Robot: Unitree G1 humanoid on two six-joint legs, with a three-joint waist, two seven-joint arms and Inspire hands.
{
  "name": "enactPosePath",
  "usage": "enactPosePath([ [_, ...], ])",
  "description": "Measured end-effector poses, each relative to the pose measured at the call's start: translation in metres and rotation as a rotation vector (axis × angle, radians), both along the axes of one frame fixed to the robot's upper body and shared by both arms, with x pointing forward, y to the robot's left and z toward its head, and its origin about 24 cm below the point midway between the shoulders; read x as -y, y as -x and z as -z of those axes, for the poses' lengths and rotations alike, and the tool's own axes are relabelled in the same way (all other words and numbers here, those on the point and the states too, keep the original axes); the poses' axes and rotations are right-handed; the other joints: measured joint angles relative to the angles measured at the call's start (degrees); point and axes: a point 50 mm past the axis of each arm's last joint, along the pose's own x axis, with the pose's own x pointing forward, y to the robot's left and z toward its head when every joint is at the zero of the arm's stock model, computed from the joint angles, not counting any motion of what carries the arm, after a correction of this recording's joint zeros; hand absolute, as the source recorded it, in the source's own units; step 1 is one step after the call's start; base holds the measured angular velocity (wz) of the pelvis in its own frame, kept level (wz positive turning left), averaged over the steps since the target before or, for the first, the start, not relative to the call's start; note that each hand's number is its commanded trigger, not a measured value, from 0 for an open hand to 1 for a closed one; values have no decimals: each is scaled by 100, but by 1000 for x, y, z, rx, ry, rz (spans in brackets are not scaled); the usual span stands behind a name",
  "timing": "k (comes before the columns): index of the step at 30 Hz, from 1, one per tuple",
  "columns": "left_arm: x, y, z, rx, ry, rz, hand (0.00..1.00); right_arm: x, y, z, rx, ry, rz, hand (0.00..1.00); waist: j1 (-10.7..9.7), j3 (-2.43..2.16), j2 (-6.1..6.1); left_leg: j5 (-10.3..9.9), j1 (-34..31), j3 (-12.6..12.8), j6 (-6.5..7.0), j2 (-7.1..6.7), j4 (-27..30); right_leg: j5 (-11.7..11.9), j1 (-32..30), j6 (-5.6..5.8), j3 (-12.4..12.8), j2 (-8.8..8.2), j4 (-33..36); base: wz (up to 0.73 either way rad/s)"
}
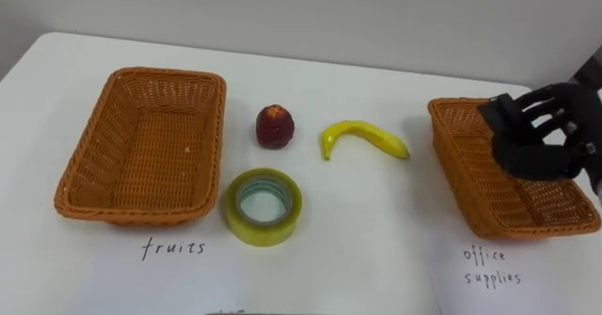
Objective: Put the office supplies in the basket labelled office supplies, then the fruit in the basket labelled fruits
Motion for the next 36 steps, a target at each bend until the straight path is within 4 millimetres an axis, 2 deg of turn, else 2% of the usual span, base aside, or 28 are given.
enactPosePath([
  [5, -2, 2, 0, -6, -3, -23, 0, 3, 3, 8, -63, -5, 14, 100, 7, -1, 4, 0, 4, 6, 0, 1, 0, 0, 0, 0, 12, 2, 4, 0],
  [6, -2, 2, 0, -11, -3, -27, 0, 3, 4, 9, -73, -5, 16, 83, 7, -1, 2, 0, 6, 9, 0, 1, 0, 0, 0, 0, 21, 3, 5, 0],
  [7, -2, 3, 0, -12, -3, -27, 0, 4, 5, 10, -83, -5, 17, 77, 5, -2, 1, 0, 8, 10, 0, 1, 1, 0, 0, 0, 25, 3, 7, 0],
  [9, -2, 1, 0, -9, -1, -26, 0, 4, 7, 12, -99, -10, 13, 18, 3, -3, -3, 0, 7, 10, 0, 0, 3, 0, 1, 0, 18, 2, 8, 0],
  [10, -2, 0, 0, -5, 0, -24, 0, 4, 7, 14, -111, -16, 12, 0, 2, -3, -7, 0, 8, 9, 0, -1, 4, 0, 1, 0, 6, 1, 8, 0],
  [15, -2, -3, 0, 1, 15, -20, 0, 8, 9, 24, -173, -38, 19, 0, 4, -4, -23, 0, 8, 9, 0, -5, 5, 0, 0, 0, 9, 0, 12, 0],
  [25, -2, -6, 0, 4, 21, -18, 0, 8, 9, 28, -203, -49, 11, 0, 36, 9, -98, 0, 8, 18, 0, -6, -3, 0, -15, 0, 58, 12, 11, 0],
  [36, -3, -6, 0, 8, 17, -26, 0, 8, 9, 30, -222, -57, 0, 0, 65, 8, -96, 0, 27, 41, 0, -2, -11, 0, -14, 0, 89, 20, 13, 0],
])
